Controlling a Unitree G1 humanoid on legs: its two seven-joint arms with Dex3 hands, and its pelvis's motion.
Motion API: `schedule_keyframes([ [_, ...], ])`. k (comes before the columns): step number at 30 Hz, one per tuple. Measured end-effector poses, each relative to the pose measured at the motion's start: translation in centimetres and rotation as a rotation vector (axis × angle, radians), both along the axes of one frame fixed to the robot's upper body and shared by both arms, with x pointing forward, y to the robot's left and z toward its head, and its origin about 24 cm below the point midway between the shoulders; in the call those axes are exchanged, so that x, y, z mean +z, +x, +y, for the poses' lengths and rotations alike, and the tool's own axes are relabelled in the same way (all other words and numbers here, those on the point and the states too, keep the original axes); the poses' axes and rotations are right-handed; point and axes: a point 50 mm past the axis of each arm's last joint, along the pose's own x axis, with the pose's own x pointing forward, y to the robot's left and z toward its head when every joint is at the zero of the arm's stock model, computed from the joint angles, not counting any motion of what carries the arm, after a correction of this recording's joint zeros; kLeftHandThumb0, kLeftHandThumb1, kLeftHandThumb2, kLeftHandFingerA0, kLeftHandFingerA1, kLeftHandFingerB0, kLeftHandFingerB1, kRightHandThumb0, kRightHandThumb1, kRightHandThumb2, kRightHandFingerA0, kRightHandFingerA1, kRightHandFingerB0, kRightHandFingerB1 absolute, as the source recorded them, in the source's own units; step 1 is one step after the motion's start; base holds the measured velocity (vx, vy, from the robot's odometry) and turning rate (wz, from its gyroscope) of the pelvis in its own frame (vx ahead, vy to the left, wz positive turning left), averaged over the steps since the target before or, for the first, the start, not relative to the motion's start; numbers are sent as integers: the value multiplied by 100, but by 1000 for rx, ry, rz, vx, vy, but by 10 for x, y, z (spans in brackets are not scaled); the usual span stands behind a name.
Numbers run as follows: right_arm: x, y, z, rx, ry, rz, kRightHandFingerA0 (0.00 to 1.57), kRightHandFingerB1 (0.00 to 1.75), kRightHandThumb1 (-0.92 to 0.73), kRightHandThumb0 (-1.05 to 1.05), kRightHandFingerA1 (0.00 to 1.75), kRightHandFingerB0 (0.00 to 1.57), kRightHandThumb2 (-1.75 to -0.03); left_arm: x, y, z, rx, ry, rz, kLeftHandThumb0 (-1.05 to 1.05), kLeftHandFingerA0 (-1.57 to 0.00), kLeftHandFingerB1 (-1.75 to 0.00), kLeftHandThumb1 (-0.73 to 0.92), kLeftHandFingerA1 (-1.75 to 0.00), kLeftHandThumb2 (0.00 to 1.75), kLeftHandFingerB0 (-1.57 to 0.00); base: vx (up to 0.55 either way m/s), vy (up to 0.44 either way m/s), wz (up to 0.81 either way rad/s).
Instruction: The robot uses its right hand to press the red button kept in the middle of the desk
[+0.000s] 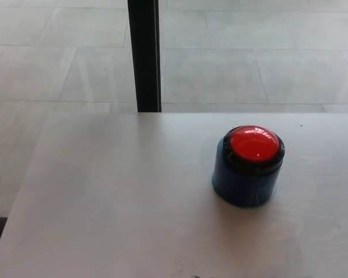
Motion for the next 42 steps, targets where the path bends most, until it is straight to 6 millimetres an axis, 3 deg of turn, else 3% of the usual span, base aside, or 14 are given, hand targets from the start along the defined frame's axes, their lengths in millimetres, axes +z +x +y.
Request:
schedule_keyframes([
  [3, 16, 16, 19, 70, -62, -20, 95, 145, -47, -5, 171, 84, -118, 1, -1, 2, 9, 3, -1, -47, -56, -109, 55, -134, 111, -49, 0, 0, 0],
  [4, 18, 20, 25, 90, -75, -25, 123, 123, -52, -12, 145, 91, -118, 1, -1, 2, 12, 2, -2, -47, -56, -112, 55, -136, 112, -51, 0, 0, 0],
  [5, 21, 26, 35, 127, -92, -34, 123, 123, -52, -12, 145, 91, -118, 1, -1, 2, 15, 1, -2, -47, -56, -112, 55, -136, 112, -51, 0, 0, 0],
  [6, 24, 30, 42, 156, -107, -41, 94, 145, -52, -8, 175, 86, -123, 1, -1, 2, 16, 0, -4, -46, -55, -114, 55, -141, 111, -45, 0, 0, 0],
  [15, 20, 65, 122, 452, -278, -15, 98, 155, -37, -18, 175, 80, -141, 2, 1, 2, 34, 2, -17, -49, -54, -109, 56, -139, 112, -41, 0, 0, 0],
  [23, -12, 82, 180, 630, -367, 93, 97, 154, -47, -16, 175, 79, -126, 2, 3, 1, 31, 4, -17, -49, -58, -109, 54, -134, 111, -49, 0, 0, 0],
  [27, -37, 86, 194, 672, -365, 166, 98, 151, -48, -16, 175, 80, -124, 3, 4, 1, 26, 8, -17, -48, -53, -111, 54, -138, 113, -42, 0, 0, 0],
  [28, -44, 86, 198, 684, -367, 187, 125, 126, -50, -25, 145, 95, -118, 3, 4, 1, 26, 8, -16, -49, -53, -108, 55, -136, 111, -39, 0, 0, 0],
  [33, -65, 89, 209, 715, -377, 262, 122, 124, -48, -27, 142, 93, -119, 3, 4, 1, 35, 3, -26, -48, -54, -110, 55, -134, 110, -46, 0, 0, 0],
  [34, -67, 89, 210, 715, -384, 271, 94, 149, -47, -17, 175, 79, -125, 3, 4, 1, 35, 3, -27, -48, -54, -110, 57, -134, 108, -44, 0, 0, 0],
  [36, -69, 89, 211, 717, -395, 286, 96, 155, -48, -17, 175, 82, -121, 3, 5, 1, 37, 3, -28, -48, -53, -111, 55, -138, 110, -42, 0, 0, 0],
  [38, -74, 90, 217, 728, -406, 304, 122, 128, -48, -26, 142, 99, -117, 3, 5, 1, 38, 3, -28, -47, -54, -111, 56, -139, 109, -44, 0, 0, 0],
  [40, -77, 90, 223, 742, -422, 320, 122, 128, -48, -26, 142, 99, -117, 4, 5, 1, 39, 2, -32, -47, -54, -111, 56, -139, 109, -44, 0, 0, 0],
  [42, -79, 90, 227, 750, -441, 330, 94, 155, -45, -19, 175, 81, -127, 4, 6, 1, 37, 2, -32, -50, -55, -101, 58, -127, 109, -36, 0, 0, 0],
])
